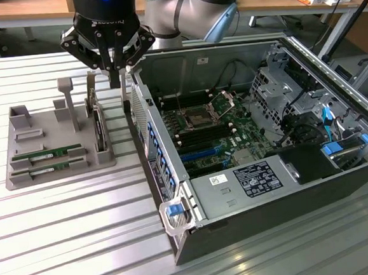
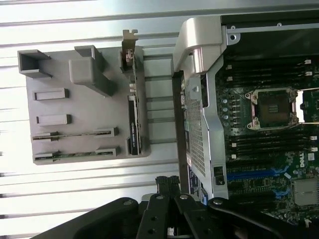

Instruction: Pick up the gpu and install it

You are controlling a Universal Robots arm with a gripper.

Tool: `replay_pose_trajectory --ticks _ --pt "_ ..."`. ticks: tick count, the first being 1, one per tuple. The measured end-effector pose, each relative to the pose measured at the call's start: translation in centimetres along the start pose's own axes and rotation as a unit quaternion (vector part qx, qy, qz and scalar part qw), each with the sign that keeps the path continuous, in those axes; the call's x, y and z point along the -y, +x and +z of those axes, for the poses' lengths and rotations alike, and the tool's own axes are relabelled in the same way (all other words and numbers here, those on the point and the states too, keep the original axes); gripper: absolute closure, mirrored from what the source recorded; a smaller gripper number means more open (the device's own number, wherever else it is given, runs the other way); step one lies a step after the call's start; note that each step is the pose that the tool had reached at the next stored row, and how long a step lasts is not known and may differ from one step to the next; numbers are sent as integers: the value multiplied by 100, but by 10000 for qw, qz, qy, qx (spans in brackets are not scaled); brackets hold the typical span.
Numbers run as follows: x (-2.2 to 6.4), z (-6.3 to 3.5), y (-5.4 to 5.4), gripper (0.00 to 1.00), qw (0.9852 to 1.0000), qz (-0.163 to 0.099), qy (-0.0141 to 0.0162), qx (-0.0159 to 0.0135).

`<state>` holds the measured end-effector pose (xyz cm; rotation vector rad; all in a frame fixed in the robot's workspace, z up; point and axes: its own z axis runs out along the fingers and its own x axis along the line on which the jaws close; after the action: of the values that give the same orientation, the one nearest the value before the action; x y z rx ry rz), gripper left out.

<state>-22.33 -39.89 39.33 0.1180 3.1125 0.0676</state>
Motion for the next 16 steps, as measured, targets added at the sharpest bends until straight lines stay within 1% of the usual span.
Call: replay_pose_trajectory --ticks 9,16 --pt "6 -2 81 90 10000 0 0 0" --pt "8 -3 105 90 10000 0 0 0"
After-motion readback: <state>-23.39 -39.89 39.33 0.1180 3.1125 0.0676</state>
